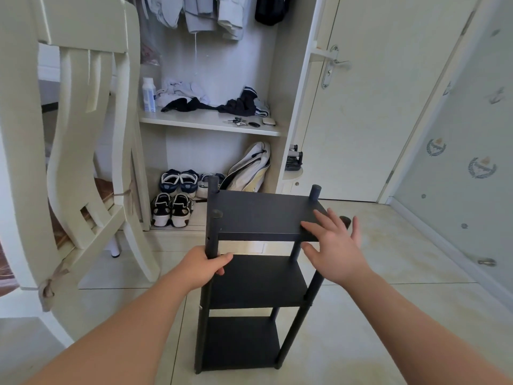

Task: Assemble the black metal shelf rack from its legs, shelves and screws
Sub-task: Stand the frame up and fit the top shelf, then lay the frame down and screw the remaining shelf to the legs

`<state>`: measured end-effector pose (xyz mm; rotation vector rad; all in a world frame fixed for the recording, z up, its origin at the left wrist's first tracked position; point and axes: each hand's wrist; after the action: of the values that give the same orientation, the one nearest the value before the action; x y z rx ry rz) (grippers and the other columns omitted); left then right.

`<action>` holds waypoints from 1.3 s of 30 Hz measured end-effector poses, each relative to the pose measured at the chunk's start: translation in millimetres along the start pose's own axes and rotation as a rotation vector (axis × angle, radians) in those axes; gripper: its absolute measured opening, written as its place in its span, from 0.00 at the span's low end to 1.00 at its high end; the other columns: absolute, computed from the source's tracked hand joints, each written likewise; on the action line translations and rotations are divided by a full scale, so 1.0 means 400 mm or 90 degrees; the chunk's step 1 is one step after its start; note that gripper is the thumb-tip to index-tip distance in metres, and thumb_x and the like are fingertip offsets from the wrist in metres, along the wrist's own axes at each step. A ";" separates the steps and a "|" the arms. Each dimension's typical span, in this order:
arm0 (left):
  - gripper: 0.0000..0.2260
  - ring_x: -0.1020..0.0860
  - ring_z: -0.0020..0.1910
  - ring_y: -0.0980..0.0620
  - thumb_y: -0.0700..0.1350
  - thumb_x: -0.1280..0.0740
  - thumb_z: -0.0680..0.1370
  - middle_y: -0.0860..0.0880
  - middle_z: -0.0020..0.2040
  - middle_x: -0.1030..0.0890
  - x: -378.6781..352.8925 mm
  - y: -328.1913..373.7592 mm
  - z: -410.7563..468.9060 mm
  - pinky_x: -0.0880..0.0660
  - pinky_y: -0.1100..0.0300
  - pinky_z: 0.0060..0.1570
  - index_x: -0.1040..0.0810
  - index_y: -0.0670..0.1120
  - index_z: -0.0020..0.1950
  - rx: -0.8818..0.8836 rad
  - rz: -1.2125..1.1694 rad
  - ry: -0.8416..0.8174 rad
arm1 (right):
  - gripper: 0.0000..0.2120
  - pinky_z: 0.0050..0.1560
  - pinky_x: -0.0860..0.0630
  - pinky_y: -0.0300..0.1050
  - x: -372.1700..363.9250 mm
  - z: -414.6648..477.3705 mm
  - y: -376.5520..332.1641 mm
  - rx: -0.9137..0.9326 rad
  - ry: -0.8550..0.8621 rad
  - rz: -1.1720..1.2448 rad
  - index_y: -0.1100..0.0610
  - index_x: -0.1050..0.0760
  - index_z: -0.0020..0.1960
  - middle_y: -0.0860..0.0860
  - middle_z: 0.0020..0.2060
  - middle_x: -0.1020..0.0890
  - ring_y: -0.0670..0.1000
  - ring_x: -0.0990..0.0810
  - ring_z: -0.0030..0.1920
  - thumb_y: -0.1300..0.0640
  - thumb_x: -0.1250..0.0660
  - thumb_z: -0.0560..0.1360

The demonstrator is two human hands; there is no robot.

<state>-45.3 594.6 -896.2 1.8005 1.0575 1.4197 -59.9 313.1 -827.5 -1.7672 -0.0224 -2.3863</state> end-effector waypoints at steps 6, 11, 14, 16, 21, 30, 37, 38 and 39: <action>0.16 0.21 0.31 0.59 0.62 0.33 0.76 0.53 0.29 0.19 -0.096 0.133 0.017 0.28 0.60 0.39 0.26 0.51 0.37 -0.178 0.049 -0.006 | 0.38 0.81 0.56 0.53 -0.093 -0.085 0.042 -0.089 0.103 0.222 0.47 0.51 0.82 0.47 0.82 0.50 0.49 0.59 0.81 0.54 0.33 0.80; 0.19 0.30 0.26 0.57 0.59 0.31 0.76 0.58 0.25 0.31 -0.231 0.242 0.052 0.34 0.59 0.33 0.33 0.52 0.32 -0.239 0.058 0.019 | 0.39 0.77 0.55 0.44 -0.148 -0.104 0.170 -0.182 0.167 0.323 0.52 0.51 0.82 0.45 0.82 0.52 0.46 0.60 0.81 0.60 0.32 0.79; 0.19 0.30 0.26 0.59 0.58 0.31 0.77 0.58 0.24 0.30 -0.328 0.301 0.083 0.37 0.62 0.30 0.32 0.53 0.30 -0.264 0.093 0.062 | 0.38 0.78 0.53 0.44 -0.175 -0.104 0.261 -0.243 0.149 0.349 0.54 0.50 0.82 0.47 0.82 0.50 0.47 0.58 0.81 0.60 0.33 0.79; 0.19 0.29 0.25 0.60 0.58 0.32 0.77 0.60 0.24 0.27 -0.397 0.322 0.101 0.40 0.67 0.26 0.32 0.53 0.30 -0.282 0.126 0.077 | 0.37 0.80 0.47 0.51 -0.202 -0.105 0.319 -0.275 0.131 0.356 0.56 0.49 0.82 0.50 0.81 0.46 0.52 0.50 0.81 0.60 0.33 0.79; 0.16 0.25 0.31 0.58 0.58 0.34 0.79 0.55 0.31 0.24 -0.525 0.328 0.164 0.36 0.62 0.27 0.28 0.52 0.34 -0.343 0.229 0.068 | 0.35 0.65 0.30 0.51 -0.304 -0.113 0.421 -0.343 0.064 0.381 0.54 0.46 0.80 0.48 0.75 0.36 0.57 0.29 0.68 0.59 0.34 0.78; 0.10 0.22 0.37 0.49 0.56 0.34 0.80 0.54 0.35 0.26 -0.677 0.179 0.281 0.29 0.59 0.35 0.23 0.50 0.48 -0.347 0.450 -0.026 | 0.24 0.44 0.27 0.42 -0.545 -0.168 0.468 -0.378 -0.118 0.469 0.47 0.36 0.70 0.45 0.59 0.26 0.47 0.24 0.50 0.59 0.35 0.78; 0.18 0.29 0.33 0.53 0.60 0.31 0.77 0.51 0.35 0.27 -0.771 0.060 0.347 0.36 0.57 0.31 0.33 0.51 0.37 -0.283 0.547 -0.153 | 0.30 0.47 0.29 0.29 -0.748 -0.238 0.483 -0.417 -0.232 0.526 0.44 0.40 0.77 0.35 0.58 0.26 0.37 0.26 0.57 0.56 0.33 0.78; 0.19 0.29 0.33 0.53 0.60 0.30 0.76 0.51 0.36 0.27 -0.784 0.047 0.355 0.36 0.57 0.32 0.34 0.51 0.36 -0.266 0.551 -0.175 | 0.31 0.52 0.30 0.33 -0.773 -0.244 0.485 -0.426 -0.247 0.540 0.44 0.41 0.78 0.38 0.61 0.26 0.41 0.27 0.62 0.57 0.33 0.78; 0.19 0.29 0.33 0.53 0.59 0.29 0.76 0.51 0.36 0.27 -0.798 0.035 0.363 0.36 0.57 0.32 0.34 0.51 0.36 -0.253 0.554 -0.194 | 0.33 0.56 0.30 0.39 -0.796 -0.248 0.488 -0.433 -0.263 0.552 0.45 0.42 0.79 0.41 0.64 0.27 0.45 0.29 0.67 0.57 0.33 0.78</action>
<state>64.3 312.9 -1074.6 2.1516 -0.2195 1.5757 -35.5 150.5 -1177.2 -1.8930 1.3270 -1.4406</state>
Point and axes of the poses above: each hand's wrist, its own z-axis towards the middle knuckle, its own x-axis out of the back of the hand, y = z × x
